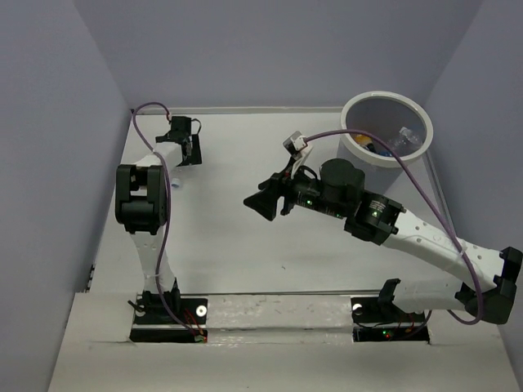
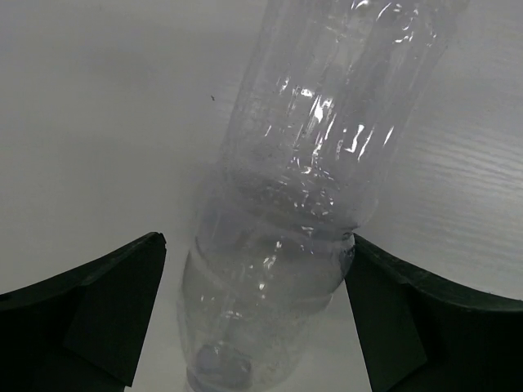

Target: Put the plastic bottles in the bin

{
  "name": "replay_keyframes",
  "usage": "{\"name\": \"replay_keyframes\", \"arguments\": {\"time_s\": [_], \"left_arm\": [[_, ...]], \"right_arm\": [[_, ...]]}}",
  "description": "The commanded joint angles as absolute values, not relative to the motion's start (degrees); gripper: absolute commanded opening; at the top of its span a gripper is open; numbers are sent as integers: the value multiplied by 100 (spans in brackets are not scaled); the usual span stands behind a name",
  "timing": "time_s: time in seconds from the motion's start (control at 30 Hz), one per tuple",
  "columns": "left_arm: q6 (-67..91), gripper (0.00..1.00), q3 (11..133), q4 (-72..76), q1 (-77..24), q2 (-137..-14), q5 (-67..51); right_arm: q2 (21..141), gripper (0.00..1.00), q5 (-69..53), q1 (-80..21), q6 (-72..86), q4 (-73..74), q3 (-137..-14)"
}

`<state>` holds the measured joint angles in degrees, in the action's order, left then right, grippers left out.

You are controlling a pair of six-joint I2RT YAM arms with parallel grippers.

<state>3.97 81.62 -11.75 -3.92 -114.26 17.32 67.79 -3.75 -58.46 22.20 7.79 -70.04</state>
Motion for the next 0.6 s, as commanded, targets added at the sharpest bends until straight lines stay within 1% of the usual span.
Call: {"name": "replay_keyframes", "arguments": {"time_s": [0.0, 0.03, 0.07, 0.13, 0.17, 0.23, 0.27, 0.3, 0.33, 0.4, 0.43, 0.5, 0.53, 0.57], "left_arm": [[263, 98, 8710, -1459, -264, -11864, 1688], [307, 95, 8684, -1442, -264, -11970, 1592], [325, 87, 8623, -1337, -272, -11979, 1504], [413, 77, 8448, -1214, -299, -11840, 1241], [439, 71, 8403, -1143, -325, -11743, 1196], [509, 69, 8341, -1125, -474, -11376, 1064], [562, 66, 8297, -1116, -544, -11199, 1029], [606, 65, 8253, -1116, -623, -11015, 985], [641, 63, 8140, -1099, -781, -10586, 802], [764, 62, 8016, -1116, -983, -10136, 607], [834, 62, 7842, -1116, -1071, -9664, 328], [1097, 60, 7595, -1046, -1353, -9178, -33], [1220, 60, 7220, -968, -1423, -8689, -583], [1343, 60, 6964, -654, -1537, -8423, -867]], "right_arm": [[6803, 73, -141, -5977, 2030, 545, -7251], [6794, 73, -115, -5977, 2030, 501, -7242], [6794, 73, -71, -5977, 2013, 440, -7225], [6811, 72, 227, -5977, 1925, 413, -7225], [6846, 72, 359, -5977, 1899, 413, -7216], [6890, 72, 737, -5977, 1837, 404, -7216], [6865, 72, 1086, -5977, 1846, 396, -7172], [6829, 74, 1090, -5977, 1846, 378, -7137], [6786, 78, 1368, -5977, 1828, 343, -7111], [6636, 82, 1729, -5977, 1767, 343, -7040], [6575, 86, 1758, -5907, 1775, 343, -7023], [6426, 89, 1723, -5775, 1836, 343, -6961], [6277, 93, 1636, -5627, 1967, 343, -6883], [6214, 95, 1539, -5538, 2038, 343, -6847]]}}
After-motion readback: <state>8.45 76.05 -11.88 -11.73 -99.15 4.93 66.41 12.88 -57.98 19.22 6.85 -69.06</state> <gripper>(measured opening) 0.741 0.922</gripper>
